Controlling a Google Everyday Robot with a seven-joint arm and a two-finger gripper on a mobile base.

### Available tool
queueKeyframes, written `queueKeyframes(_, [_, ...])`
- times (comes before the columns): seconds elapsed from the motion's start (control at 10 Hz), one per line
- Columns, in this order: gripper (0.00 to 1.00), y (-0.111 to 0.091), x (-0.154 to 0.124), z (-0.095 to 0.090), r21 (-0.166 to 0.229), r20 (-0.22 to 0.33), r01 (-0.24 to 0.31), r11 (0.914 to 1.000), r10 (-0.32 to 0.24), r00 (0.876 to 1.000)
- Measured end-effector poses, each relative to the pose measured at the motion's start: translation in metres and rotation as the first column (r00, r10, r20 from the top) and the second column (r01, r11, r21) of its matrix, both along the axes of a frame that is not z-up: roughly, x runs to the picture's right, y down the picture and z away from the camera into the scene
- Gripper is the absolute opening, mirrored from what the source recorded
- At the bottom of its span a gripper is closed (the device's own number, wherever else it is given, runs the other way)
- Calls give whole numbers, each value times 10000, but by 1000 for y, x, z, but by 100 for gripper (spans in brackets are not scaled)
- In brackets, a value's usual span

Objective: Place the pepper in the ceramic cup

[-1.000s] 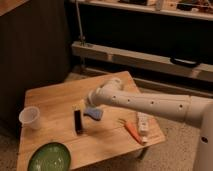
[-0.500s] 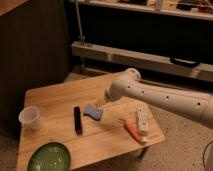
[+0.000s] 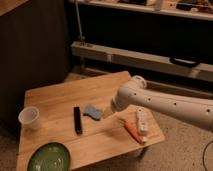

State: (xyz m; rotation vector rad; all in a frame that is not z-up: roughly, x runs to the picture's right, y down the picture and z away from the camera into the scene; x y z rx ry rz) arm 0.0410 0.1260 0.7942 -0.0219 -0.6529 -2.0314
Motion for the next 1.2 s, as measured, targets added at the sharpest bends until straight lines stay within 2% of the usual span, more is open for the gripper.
queueKeyframes(0.2, [80, 14, 8, 1, -298, -90, 103, 9995, -106, 9999])
queueKeyframes(0.5, [80, 38, 17, 13, -692, -109, 101, 9976, -109, 9999])
queueKeyframes(0.7, [80, 56, 40, 12, -662, -80, -413, 9969, 409, 9991])
queueKeyframes(0.9, [80, 62, 47, 13, -645, -122, -571, 9963, 564, 9983])
queueKeyframes(1.2, [80, 60, 68, 14, -585, -381, -587, 9966, 565, 9977])
